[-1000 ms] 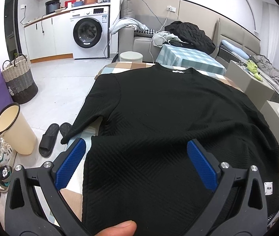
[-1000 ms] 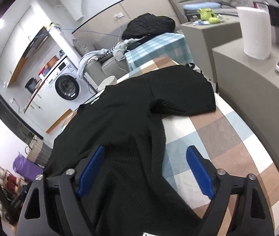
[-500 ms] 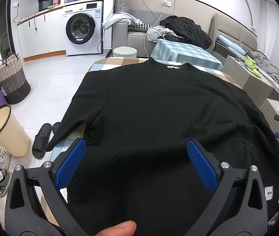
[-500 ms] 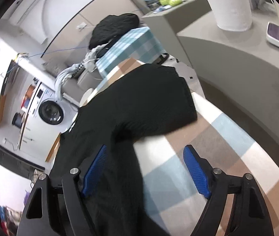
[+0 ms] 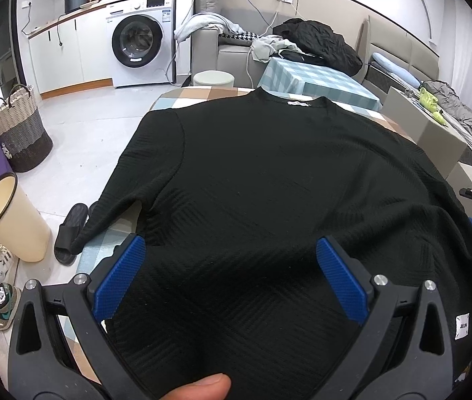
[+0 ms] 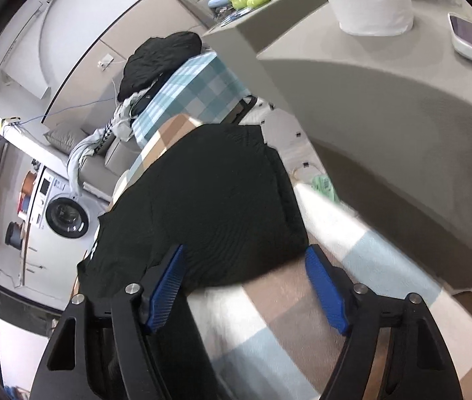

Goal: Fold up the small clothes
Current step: 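Fold the grasped side over toward the sweater's center with the right gripper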

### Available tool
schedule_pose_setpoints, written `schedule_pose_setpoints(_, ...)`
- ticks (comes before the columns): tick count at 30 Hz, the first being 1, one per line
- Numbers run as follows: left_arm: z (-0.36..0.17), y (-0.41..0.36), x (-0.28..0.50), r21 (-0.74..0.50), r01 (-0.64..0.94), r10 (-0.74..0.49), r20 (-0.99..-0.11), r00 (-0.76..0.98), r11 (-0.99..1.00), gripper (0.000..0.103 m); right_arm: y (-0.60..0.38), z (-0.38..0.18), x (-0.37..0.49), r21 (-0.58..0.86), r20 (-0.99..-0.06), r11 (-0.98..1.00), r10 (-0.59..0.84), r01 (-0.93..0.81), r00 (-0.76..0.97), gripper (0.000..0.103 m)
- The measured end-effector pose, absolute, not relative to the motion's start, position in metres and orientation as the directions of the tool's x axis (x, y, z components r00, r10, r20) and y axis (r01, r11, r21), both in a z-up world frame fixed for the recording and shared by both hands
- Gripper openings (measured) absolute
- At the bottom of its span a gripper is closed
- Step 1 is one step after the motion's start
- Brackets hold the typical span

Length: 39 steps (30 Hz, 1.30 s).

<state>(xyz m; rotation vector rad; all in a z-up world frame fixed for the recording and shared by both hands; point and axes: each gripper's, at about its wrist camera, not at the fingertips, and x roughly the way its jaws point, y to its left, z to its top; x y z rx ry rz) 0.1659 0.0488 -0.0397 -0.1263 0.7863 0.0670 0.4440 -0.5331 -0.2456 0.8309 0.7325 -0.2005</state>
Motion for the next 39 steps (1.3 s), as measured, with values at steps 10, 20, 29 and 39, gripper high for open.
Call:
schedule_pose_setpoints(10, -0.043, 0.048, 0.163, -0.108, -0.092, -0.011, -0.705, 0.709, 0.990, 0.102, -0.520, -0.230, 0.440, 0.497, -0.668, 0.730, -0.023, 0.469, 0.744, 0.012)
schedule_pose_setpoints(20, -0.040, 0.043, 0.156, -0.100, -0.069, -0.020, -0.696, 0.718, 0.993, 0.102, -0.375, -0.162, 0.461, 0.489, -0.475, 0.856, 0.422, -0.166, 0.772, 0.012)
schedule_pose_setpoints(29, -0.046, 0.058, 0.147, -0.109, -0.118, 0.007, -0.704, 0.710, 0.987, 0.102, -0.380, -0.183, 0.423, 0.303, -0.691, 0.952, 0.244, -0.033, 0.681, 0.053)
schedule_pose_setpoints(39, -0.059, 0.065, 0.147, -0.110, -0.143, 0.018, -0.727, 0.686, 0.984, 0.102, -0.438, -0.233, 0.412, 0.320, -0.767, 0.944, 0.210, 0.076, 0.607, 0.047)
